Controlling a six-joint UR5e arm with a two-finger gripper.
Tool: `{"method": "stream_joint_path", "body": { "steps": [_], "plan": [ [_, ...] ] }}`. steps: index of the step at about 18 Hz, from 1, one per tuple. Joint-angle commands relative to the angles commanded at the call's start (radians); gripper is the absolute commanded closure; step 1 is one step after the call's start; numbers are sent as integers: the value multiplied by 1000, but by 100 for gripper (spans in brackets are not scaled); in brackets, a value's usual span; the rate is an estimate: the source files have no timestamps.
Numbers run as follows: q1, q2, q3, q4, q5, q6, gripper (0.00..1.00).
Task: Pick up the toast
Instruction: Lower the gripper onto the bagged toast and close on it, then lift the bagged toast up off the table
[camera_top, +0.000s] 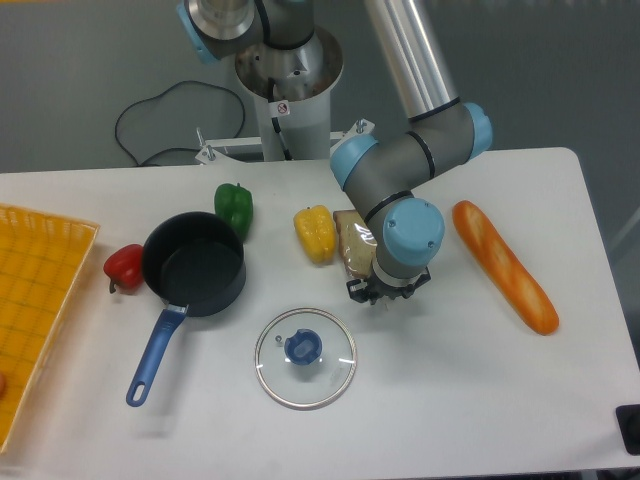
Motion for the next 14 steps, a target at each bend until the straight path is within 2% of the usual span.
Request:
{"method": "stream_joint_path", "body": {
  "steps": [3,10,12,14],
  "plan": [
    [0,0,8,-2,-9,0,100],
    [-2,14,40,-14,-31,3,100],
    [-3,31,51,-35,-29,32,100],
    [-9,46,70,-87,-26,107,100]
  ]
}}
